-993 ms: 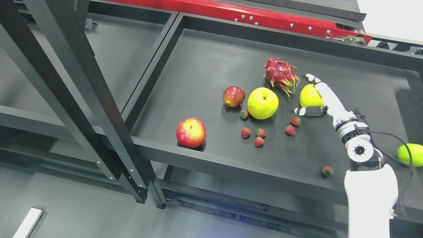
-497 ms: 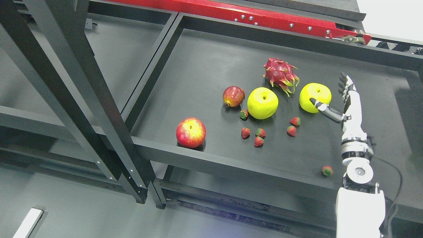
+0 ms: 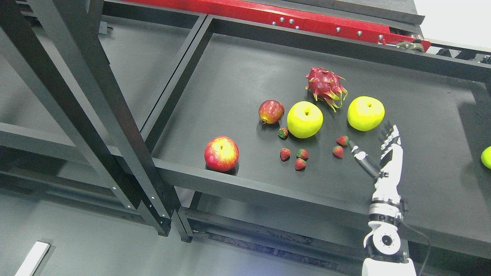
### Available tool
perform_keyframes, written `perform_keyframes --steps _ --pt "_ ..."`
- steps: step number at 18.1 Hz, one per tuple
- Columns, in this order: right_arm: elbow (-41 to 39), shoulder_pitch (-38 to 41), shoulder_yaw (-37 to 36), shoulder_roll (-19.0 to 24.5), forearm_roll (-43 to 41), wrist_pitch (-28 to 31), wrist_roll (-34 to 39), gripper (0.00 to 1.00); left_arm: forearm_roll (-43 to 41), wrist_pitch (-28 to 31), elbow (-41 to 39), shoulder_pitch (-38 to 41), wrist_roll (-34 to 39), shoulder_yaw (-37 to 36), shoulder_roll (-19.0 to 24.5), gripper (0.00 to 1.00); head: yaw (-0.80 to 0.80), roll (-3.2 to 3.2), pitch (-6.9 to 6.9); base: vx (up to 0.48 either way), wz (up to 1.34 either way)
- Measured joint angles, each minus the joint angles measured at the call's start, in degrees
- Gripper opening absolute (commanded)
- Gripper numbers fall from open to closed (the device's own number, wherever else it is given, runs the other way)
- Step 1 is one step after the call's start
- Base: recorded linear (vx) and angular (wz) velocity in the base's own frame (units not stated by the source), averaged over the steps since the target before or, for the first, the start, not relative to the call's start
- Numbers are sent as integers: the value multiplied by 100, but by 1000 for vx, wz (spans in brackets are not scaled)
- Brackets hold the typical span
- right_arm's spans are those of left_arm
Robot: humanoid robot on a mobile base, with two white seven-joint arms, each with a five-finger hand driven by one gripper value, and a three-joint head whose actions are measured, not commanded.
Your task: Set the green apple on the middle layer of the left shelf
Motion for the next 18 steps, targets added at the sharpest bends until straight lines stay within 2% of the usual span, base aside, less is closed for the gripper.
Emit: perform_keyframes --steps 8,18 --pt "-380 300 391 67 -287 287 275 100 0 17 0 0 0 0 0 100 0 0 0 0 0" --pt "-701 358 415 96 -346 557 347 100 0 20 0 0 0 0 0 100 0 0 0 0 0"
